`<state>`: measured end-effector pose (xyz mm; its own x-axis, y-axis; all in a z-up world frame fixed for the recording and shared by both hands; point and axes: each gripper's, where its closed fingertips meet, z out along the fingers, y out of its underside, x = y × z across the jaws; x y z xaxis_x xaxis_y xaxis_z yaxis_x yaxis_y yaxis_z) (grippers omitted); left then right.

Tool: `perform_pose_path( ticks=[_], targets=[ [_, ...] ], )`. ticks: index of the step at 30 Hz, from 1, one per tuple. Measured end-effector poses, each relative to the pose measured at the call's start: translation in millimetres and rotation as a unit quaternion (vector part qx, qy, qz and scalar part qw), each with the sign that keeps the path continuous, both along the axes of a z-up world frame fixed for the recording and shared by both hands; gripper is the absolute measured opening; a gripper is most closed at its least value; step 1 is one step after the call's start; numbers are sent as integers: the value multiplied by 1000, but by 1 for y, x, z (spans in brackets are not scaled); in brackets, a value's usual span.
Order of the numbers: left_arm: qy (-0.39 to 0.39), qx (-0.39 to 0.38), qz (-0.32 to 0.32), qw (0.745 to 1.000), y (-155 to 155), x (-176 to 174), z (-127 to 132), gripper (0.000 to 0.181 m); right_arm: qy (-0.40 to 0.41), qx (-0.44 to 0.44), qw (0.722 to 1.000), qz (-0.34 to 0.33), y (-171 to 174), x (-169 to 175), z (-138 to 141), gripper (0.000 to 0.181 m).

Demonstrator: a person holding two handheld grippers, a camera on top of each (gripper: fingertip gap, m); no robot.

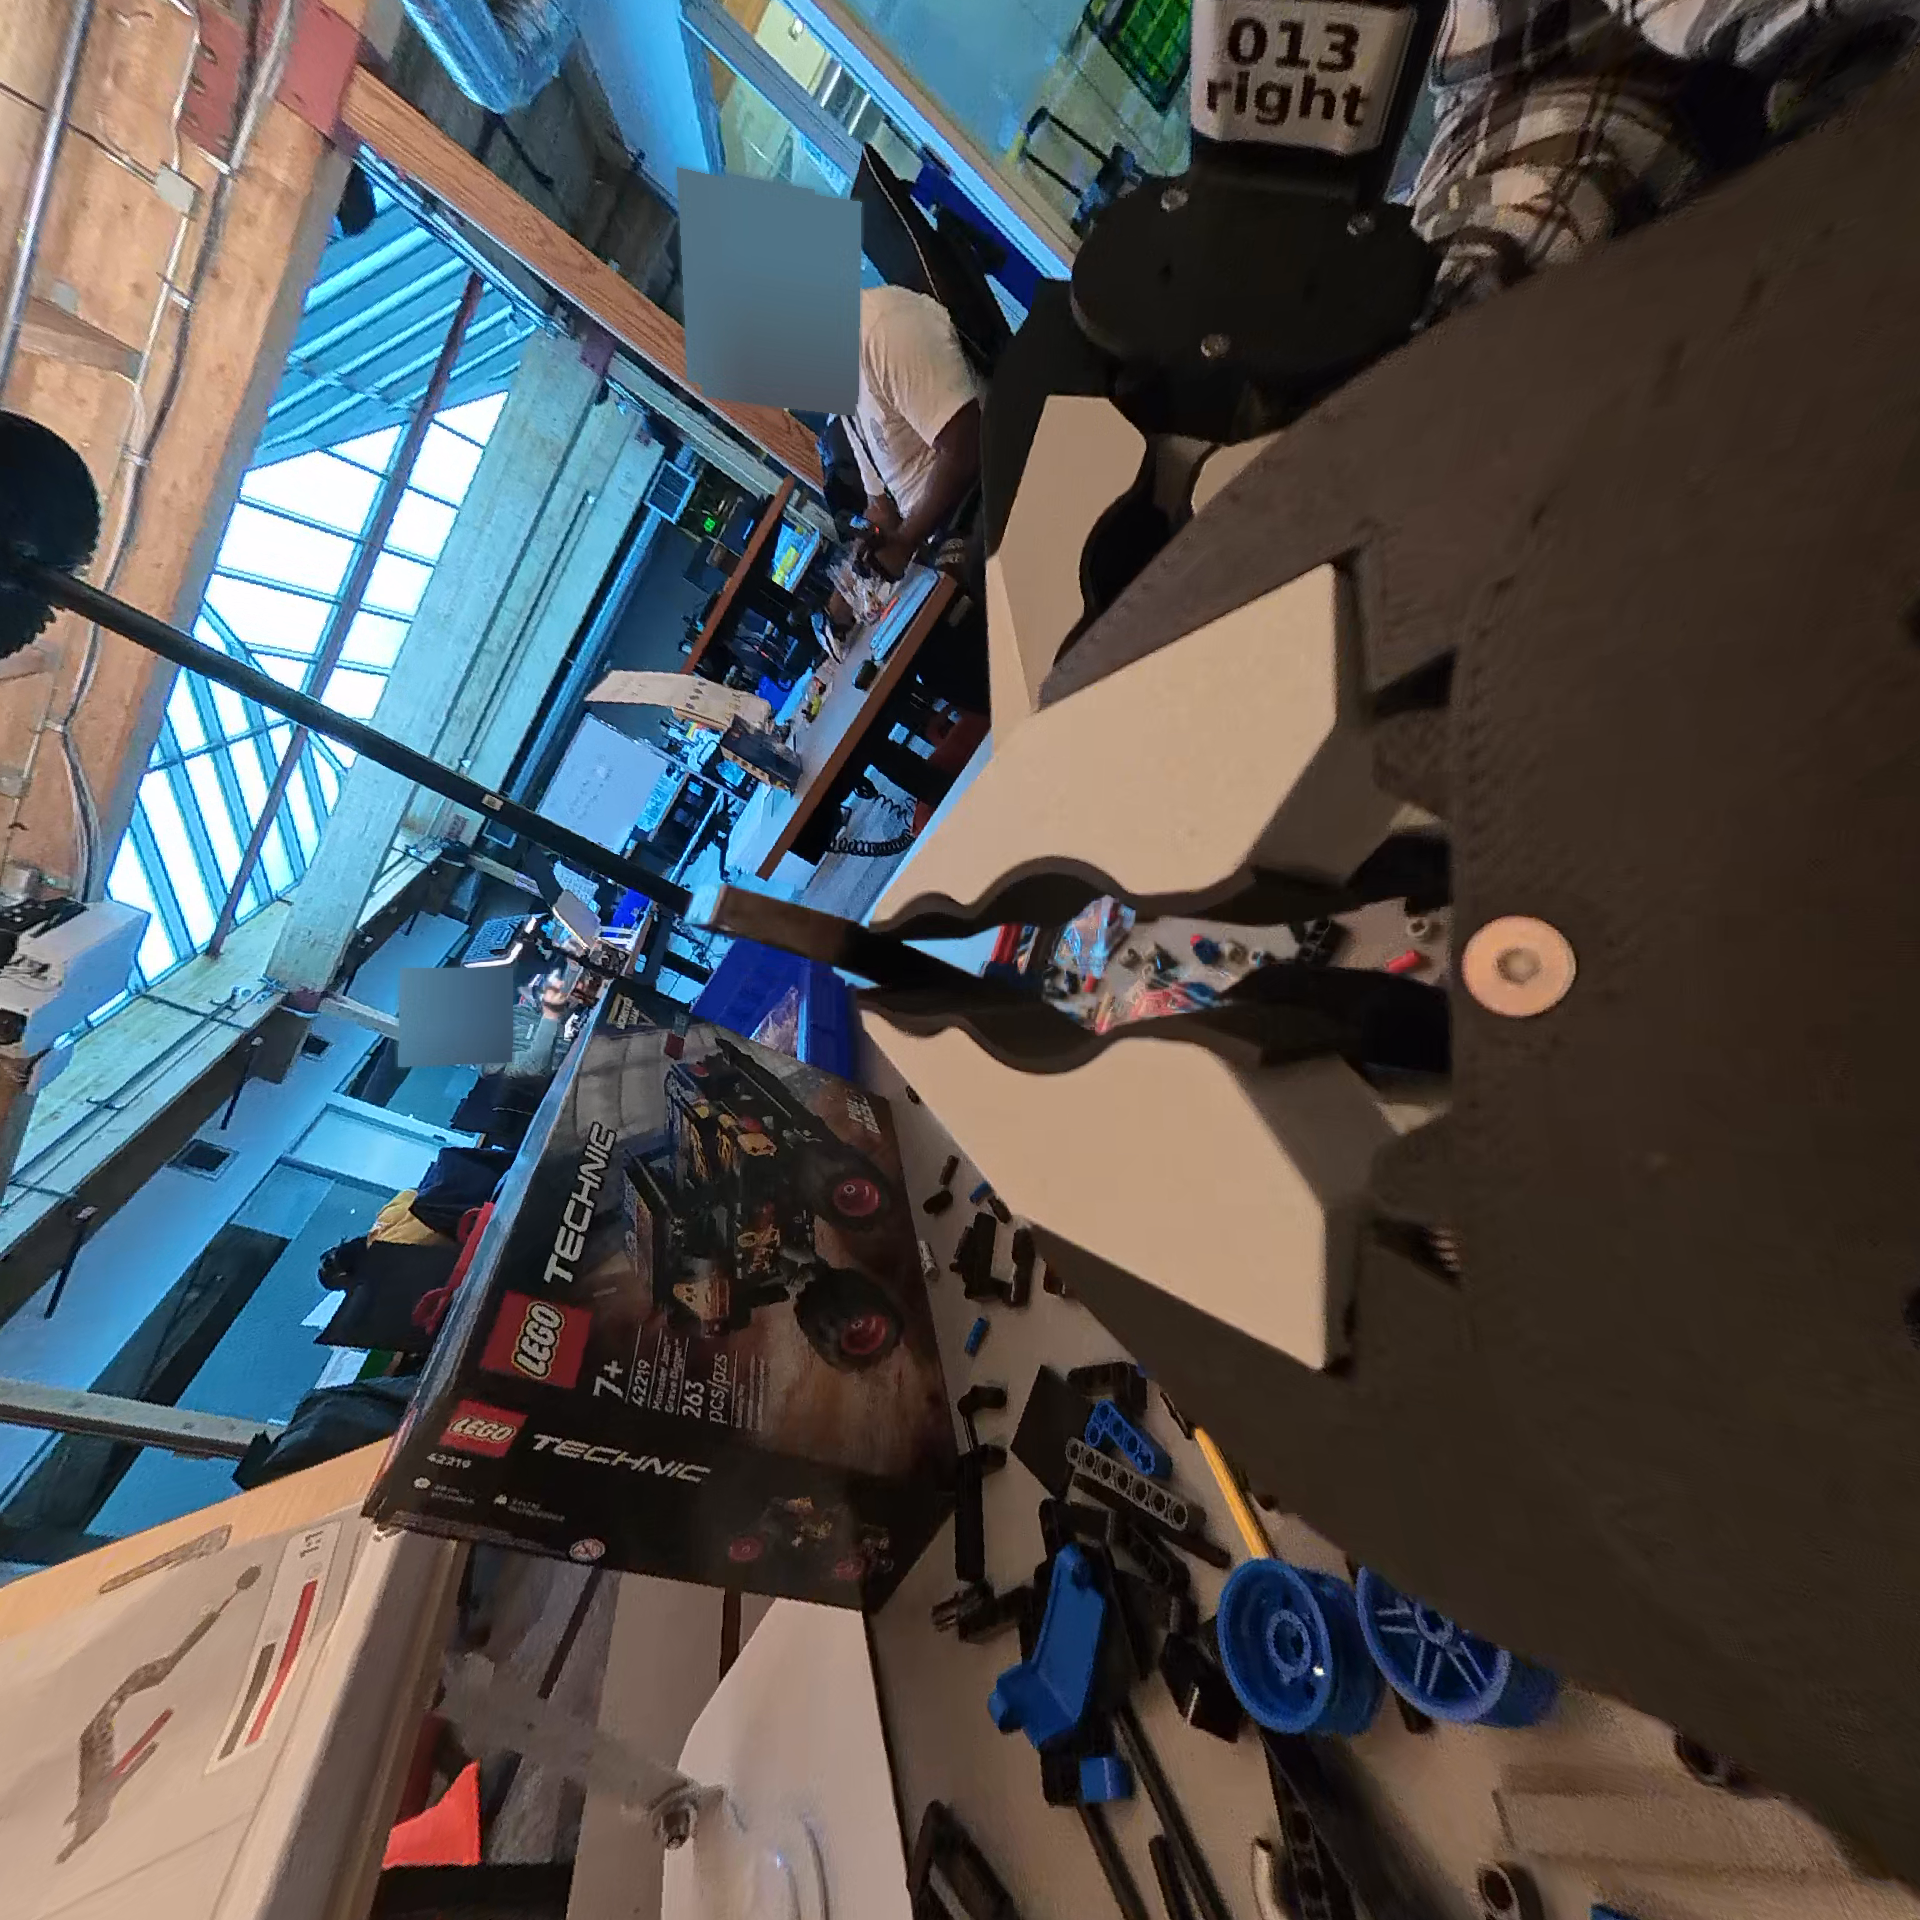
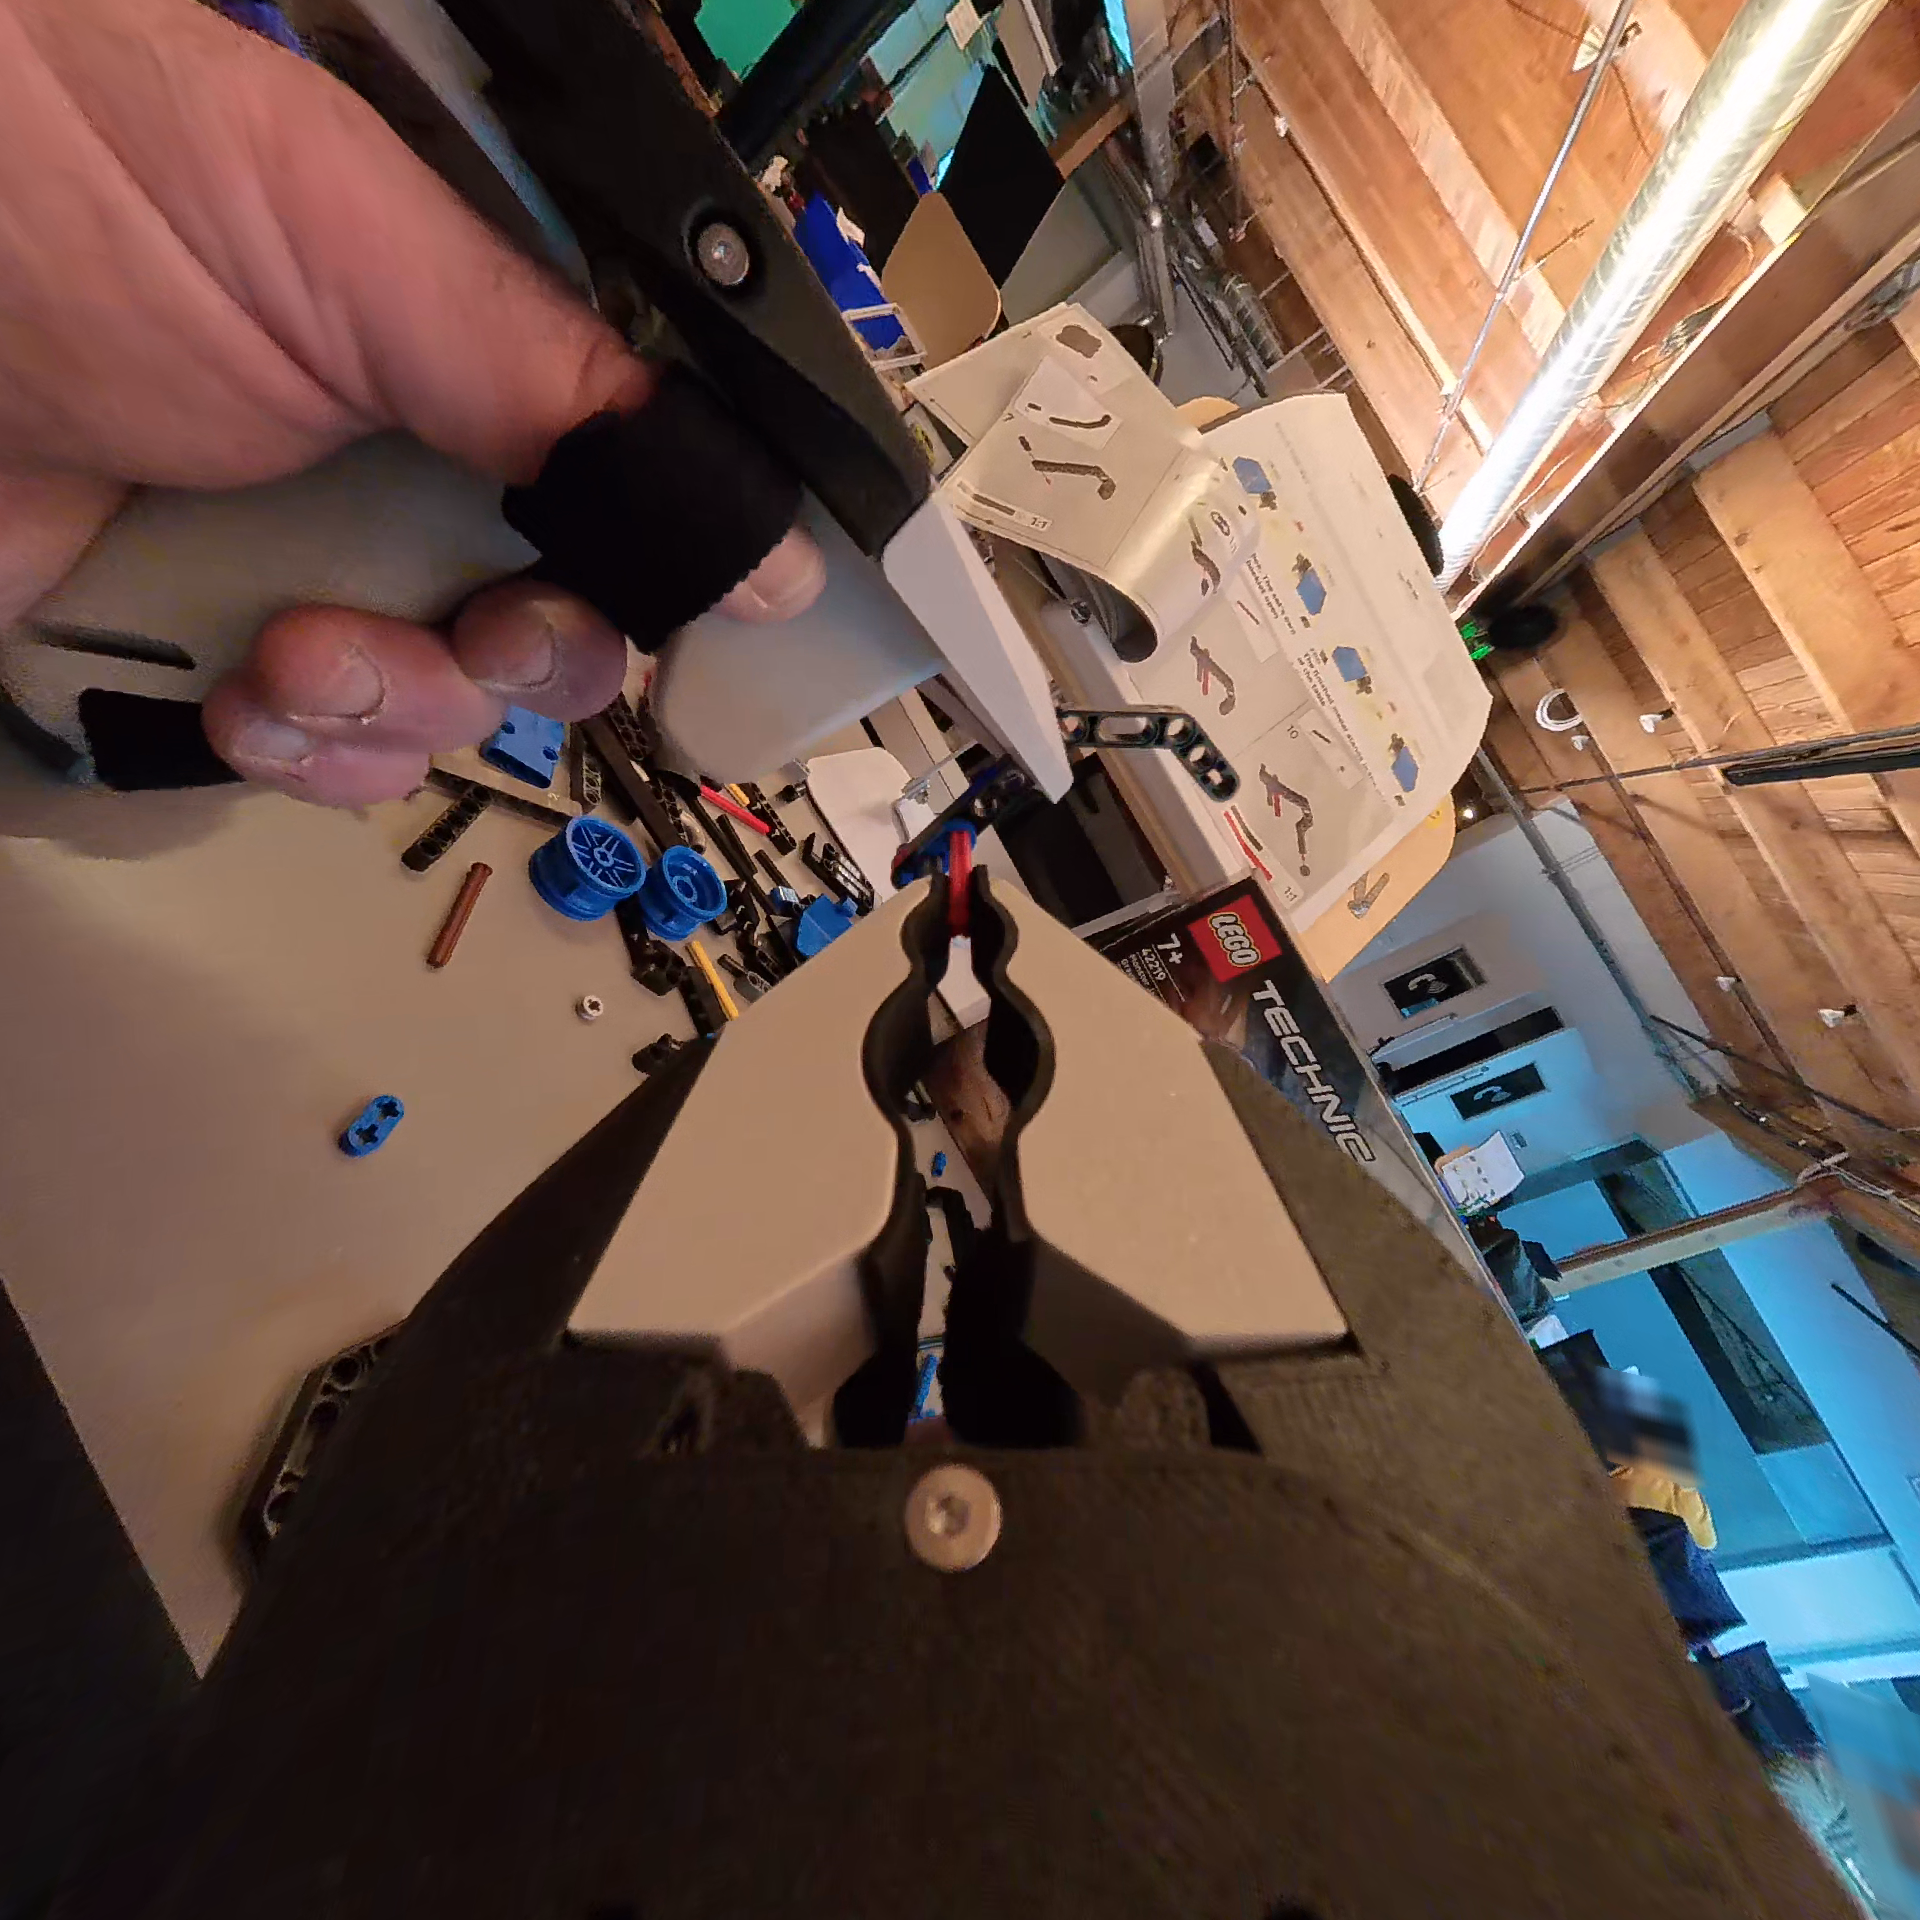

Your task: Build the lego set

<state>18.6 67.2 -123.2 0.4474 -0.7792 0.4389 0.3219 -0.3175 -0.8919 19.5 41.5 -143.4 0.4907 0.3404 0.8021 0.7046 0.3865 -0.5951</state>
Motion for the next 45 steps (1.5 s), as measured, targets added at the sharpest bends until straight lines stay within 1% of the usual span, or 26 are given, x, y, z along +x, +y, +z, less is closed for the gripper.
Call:
perform_pose_path(
  ticks=[2, 12, 21, 24, 31, 34, 38, 41, 43, 45],
  targets=[
    [0, 2, 4, 1000, -2, 1, 1, 7, 0, 3, 1000, -1, 1, 0, 0, 1],
    [-49, -38, -6, 998, -3, -2, -1, 8, -8, 22, 1000, 6, 4, -4, -3, 1],
    [-116, -82, -63, 988, -11, -4, 8, 7, -20, 62, 997, 50, -2, -4, 3, 1],
    [-123, -86, -66, 986, -14, -4, 8, 7, -19, 60, 996, 61, -2, -4, 3, 1],
    [-126, -82, -61, 987, -12, -6, 9, 7, -15, 54, 996, 64, -1, -7, 4, 1],
    [-126, -54, -54, 989, -12, -11, 15, 8, 3, 63, 996, 63, -4, -5, 9, 1],
    [-108, -24, -74, 991, -18, -9, 21, 11, 14, 67, 996, 65, -8, -4, 13, 0],
    [-127, -17, -93, 987, -23, -9, 25, 13, 20, 72, 995, 68, -12, -3, 17, 0],
    [-133, -15, -98, 986, -25, -9, 27, 14, 22, 73, 995, 70, -13, -3, 18, 0],
    [-124, -22, -104, 987, -25, -6, 22, 20, 26, 74, 994, 73, -15, -4, 20, 0]
  ],
)
